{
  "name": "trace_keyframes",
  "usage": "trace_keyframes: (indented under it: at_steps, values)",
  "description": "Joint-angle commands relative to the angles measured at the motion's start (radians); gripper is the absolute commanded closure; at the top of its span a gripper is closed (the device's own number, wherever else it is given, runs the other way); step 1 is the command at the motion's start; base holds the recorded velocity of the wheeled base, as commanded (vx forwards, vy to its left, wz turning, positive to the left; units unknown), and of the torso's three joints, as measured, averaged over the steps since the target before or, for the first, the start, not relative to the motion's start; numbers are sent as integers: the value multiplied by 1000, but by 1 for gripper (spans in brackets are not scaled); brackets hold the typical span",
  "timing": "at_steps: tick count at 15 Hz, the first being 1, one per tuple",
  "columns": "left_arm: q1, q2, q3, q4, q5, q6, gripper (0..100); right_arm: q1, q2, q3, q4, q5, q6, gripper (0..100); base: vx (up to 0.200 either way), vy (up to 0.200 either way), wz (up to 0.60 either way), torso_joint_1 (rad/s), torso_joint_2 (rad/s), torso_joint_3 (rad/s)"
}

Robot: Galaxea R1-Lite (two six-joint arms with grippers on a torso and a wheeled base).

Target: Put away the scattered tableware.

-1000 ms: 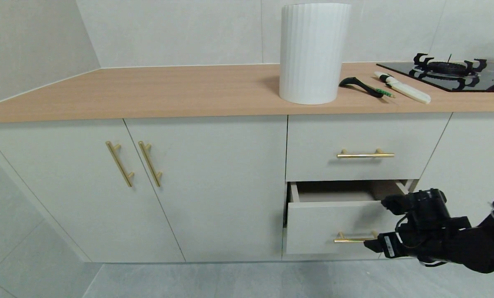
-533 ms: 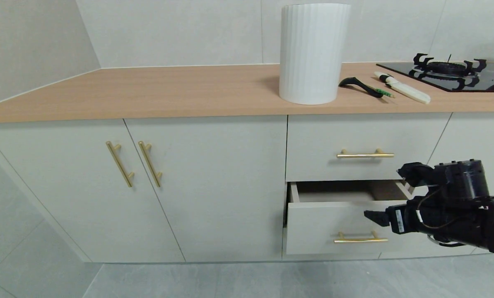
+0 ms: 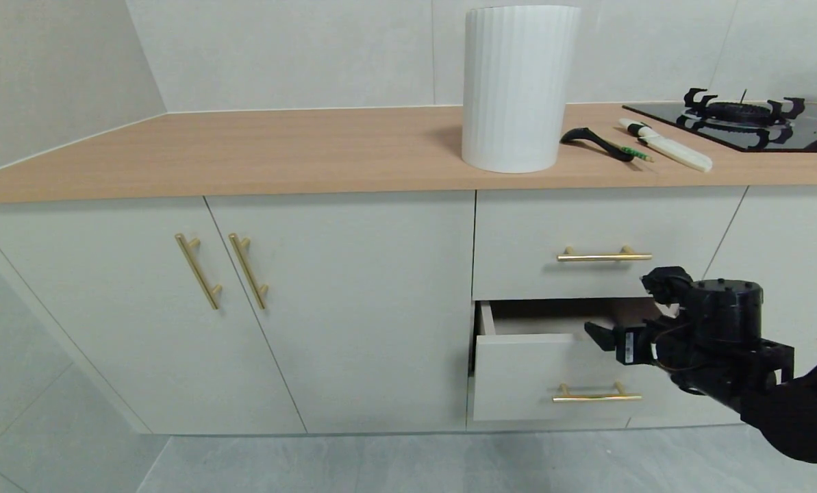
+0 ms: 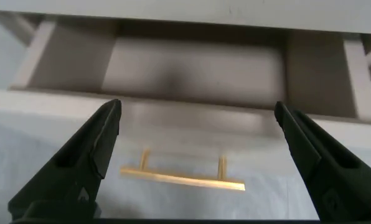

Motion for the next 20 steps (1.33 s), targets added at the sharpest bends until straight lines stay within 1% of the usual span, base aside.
trace_keyframes:
  at_steps: [1, 2, 3, 10, 17, 19, 20]
  values:
    - [0, 2, 0, 0, 1, 1, 0, 1, 140, 5, -124, -47, 2, 0, 0, 0, 0, 0, 0, 0]
    - [0, 2, 0, 0, 1, 1, 0, 1, 159, 4, -164, -59, 2, 0, 0, 0, 0, 0, 0, 0]
    - [0, 2, 0, 0, 1, -1, 0, 1, 202, 4, -236, -68, -3, 0, 0, 0, 0, 0, 0, 0]
    - [0, 2, 0, 0, 1, -1, 0, 1, 206, 19, -235, -68, -5, 0, 0, 0, 0, 0, 0, 0]
    - [0, 2, 0, 0, 1, -1, 0, 1, 103, 31, -64, -54, -5, 0, 0, 0, 0, 0, 0, 0]
    - [0, 2, 0, 0, 1, -1, 0, 3, 57, 30, 37, -33, -3, 0, 0, 0, 0, 0, 0, 0]
    - [0, 2, 0, 0, 1, -1, 0, 3, 21, 30, 107, -2, -3, 0, 0, 0, 0, 0, 0, 0]
